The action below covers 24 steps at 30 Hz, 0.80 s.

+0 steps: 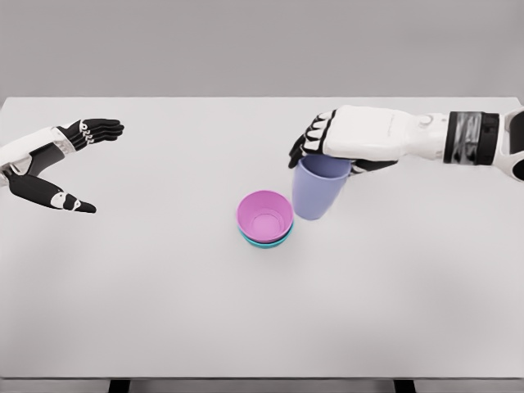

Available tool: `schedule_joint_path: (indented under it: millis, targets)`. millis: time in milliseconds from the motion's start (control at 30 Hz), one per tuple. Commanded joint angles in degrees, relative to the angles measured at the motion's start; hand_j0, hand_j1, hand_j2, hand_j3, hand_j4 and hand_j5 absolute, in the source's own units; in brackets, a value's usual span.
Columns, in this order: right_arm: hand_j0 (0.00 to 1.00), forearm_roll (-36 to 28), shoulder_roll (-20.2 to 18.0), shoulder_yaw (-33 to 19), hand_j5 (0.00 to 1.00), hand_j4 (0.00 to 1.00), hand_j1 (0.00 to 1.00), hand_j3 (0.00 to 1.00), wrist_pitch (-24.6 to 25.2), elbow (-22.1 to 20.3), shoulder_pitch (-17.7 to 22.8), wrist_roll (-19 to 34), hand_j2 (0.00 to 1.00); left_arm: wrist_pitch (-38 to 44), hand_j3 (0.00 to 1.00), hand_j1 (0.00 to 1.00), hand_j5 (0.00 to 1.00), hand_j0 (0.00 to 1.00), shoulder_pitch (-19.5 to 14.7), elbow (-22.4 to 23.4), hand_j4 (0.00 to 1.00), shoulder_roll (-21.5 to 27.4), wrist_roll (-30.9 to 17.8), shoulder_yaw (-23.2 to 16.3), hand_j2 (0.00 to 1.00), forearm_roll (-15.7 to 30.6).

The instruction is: Stacking bowl and cup with both arms

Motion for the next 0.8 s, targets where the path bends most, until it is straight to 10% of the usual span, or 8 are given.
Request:
schedule_joint_path:
  millis: [0, 367, 767]
  targets:
    - [0.69, -1.3, 0.0, -0.1, 0.69, 0.69, 0.69, 0.69, 0.2, -0.8, 0.0, 0.0, 0.69, 0.1, 1.0, 1.0, 1.0, 1.0, 0.0, 0.0, 1.0, 0.1, 0.0, 0.1, 1.0, 0.5]
    - [0.69, -3.1, 3.8, 1.1, 0.69, 0.69, 0.69, 0.69, 0.2, -3.3, -0.9, 0.0, 0.69, 0.1, 1.0, 1.0, 1.0, 1.0, 0.0, 0.0, 1.0, 0.1, 0.0, 0.1, 1.0, 0.4]
    - [0.72, -2.1, 7.8, 6.2, 0.72, 0.72, 0.72, 0.72, 0.2, 4.5, -4.2, 0.0, 0.72, 0.1, 1.0, 1.0, 1.0, 1.0, 0.0, 0.0, 1.0, 0.1, 0.0, 0.1, 1.0, 0.4]
